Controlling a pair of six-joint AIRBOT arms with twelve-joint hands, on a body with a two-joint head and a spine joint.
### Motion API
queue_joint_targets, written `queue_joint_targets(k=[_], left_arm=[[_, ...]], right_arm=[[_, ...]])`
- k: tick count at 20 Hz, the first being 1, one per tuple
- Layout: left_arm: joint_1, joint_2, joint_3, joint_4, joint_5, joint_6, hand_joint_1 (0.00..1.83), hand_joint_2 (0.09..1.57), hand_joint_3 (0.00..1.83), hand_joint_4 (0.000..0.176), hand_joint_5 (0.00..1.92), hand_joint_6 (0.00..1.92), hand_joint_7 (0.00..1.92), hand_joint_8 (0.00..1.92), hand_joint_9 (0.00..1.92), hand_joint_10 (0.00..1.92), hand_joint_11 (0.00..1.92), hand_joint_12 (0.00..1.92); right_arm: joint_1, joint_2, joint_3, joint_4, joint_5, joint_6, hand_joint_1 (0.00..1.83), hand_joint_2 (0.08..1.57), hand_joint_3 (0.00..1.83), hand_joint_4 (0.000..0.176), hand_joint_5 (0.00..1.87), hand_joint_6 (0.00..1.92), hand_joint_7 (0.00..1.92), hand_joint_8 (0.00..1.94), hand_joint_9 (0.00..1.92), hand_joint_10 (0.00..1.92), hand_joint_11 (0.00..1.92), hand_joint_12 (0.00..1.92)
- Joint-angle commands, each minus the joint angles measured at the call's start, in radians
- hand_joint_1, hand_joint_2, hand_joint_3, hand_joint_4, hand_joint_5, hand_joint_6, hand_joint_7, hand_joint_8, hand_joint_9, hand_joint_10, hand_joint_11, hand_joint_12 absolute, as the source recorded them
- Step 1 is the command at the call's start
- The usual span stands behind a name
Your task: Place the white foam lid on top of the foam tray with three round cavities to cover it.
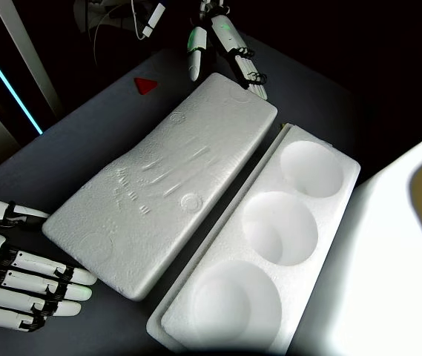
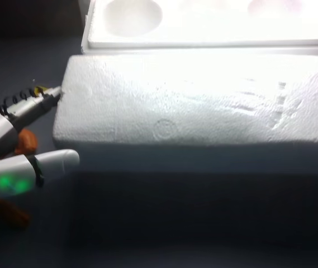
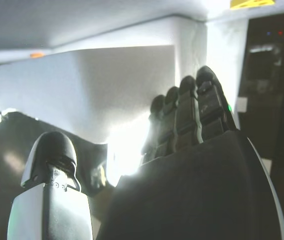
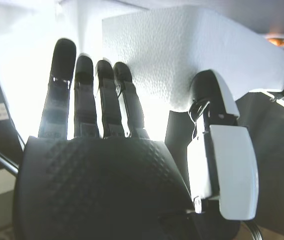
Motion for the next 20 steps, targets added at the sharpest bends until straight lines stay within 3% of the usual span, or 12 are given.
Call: queue_joint_targets(k=[1, 2, 4, 5, 8, 11, 12, 17, 19, 20], left_arm=[[-0.009, 0.012, -0.012, 0.078, -0.167, -0.012, 0.34, 1.13, 0.01, 0.0, 0.07, 0.0, 0.0, 0.0, 0.0, 0.0, 0.0, 0.0], [-0.01, 0.024, -0.022, 0.088, -0.181, -0.013, 0.36, 1.12, 0.0, 0.0, 0.09, 0.01, 0.0, 0.0, 0.0, 0.0, 0.0, 0.0], [-0.01, 0.048, -0.04, 0.102, -0.212, -0.013, 0.35, 1.12, 0.0, 0.0, 0.1, 0.01, 0.0, 0.0, 0.0, 0.0, 0.0, 0.0], [-0.01, 0.059, -0.045, 0.106, -0.23, -0.013, 0.32, 1.13, 0.0, 0.0, 0.09, 0.01, 0.0, 0.0, 0.0, 0.0, 0.0, 0.0], [-0.035, 0.06, -0.027, 0.102, -0.233, -0.013, 0.31, 1.13, 0.0, 0.0, 0.09, 0.01, 0.0, 0.0, 0.0, 0.0, 0.0, 0.0], [-0.125, 0.03, 0.023, 0.13, -0.161, -0.023, 0.32, 1.13, 0.01, 0.009, 0.09, 0.0, 0.0, 0.0, 0.0, 0.0, 0.0, 0.0], [-0.154, 0.018, 0.04, 0.142, -0.131, -0.023, 0.37, 1.13, 0.0, 0.0, 0.11, 0.01, 0.0, 0.0, 0.0, 0.0, 0.0, 0.0], [-0.222, -0.025, 0.1, 0.152, -0.068, -0.031, 0.44, 1.1, 0.0, 0.0, 0.13, 0.01, 0.0, 0.0, 0.0, 0.0, 0.03, 0.02], [-0.239, -0.04, 0.121, 0.149, -0.053, -0.035, 0.46, 1.1, 0.0, 0.0, 0.14, 0.01, 0.0, 0.0, 0.0, 0.0, 0.05, 0.03], [-0.248, -0.046, 0.133, 0.148, -0.043, -0.036, 0.47, 1.08, 0.01, 0.0, 0.15, 0.01, 0.0, 0.0, 0.0, 0.0, 0.01, 0.39]], right_arm=[[-0.003, 0.017, -0.012, -0.072, 0.172, 0.019, 0.35, 1.23, 0.0, 0.0, 0.2, 0.1, 0.14, 0.0, 0.0, 0.39, 0.0, 1.53], [-0.005, 0.029, -0.02, -0.078, 0.183, 0.02, 0.35, 1.22, 0.0, 0.0, 0.17, 0.17, 0.08, 0.0, 0.0, 0.26, 0.0, 1.46], [-0.005, 0.051, -0.034, -0.096, 0.201, 0.022, 0.35, 1.21, 0.0, 0.0, 0.11, 0.27, 0.08, 0.0, 0.0, 0.25, 0.0, 1.5], [-0.005, 0.059, -0.038, -0.105, 0.21, 0.021, 0.35, 1.22, 0.0, 0.0, 0.01, 0.49, 0.05, 0.0, 0.0, 0.2, 0.0, 1.4], [0.002, 0.063, -0.021, -0.108, 0.209, 0.022, 0.36, 1.2, 0.0, 0.0, 0.0, 0.53, 0.06, 0.0, 0.0, 0.26, 0.0, 1.45], [0.041, 0.062, 0.014, -0.104, 0.174, 0.024, 0.38, 1.21, 0.0, 0.0, 0.0, 0.46, 0.06, 0.0, 0.0, 0.26, 0.0, 1.45], [0.06, 0.06, 0.027, -0.109, 0.158, 0.023, 0.39, 1.22, 0.0, 0.0, 0.0, 0.38, 0.05, 0.0, 0.0, 0.11, 0.0, 1.3], [0.188, 0.031, 0.095, -0.134, 0.067, 0.011, 0.42, 1.2, 0.0, 0.0, 0.0, 0.65, 0.15, 0.04, 0.0, 0.52, 0.0, 1.81], [0.24, 0.013, 0.124, -0.146, 0.016, 0.004, 0.45, 1.18, 0.0, 0.0, 0.0, 0.6, 0.18, 0.06, 0.0, 0.74, 0.0, 1.82], [0.264, 0.003, 0.139, -0.146, -0.011, -0.004, 0.46, 1.18, 0.0, 0.0, 0.0, 0.57, 0.19, 0.06, 0.0, 0.81, 0.0, 1.82]])
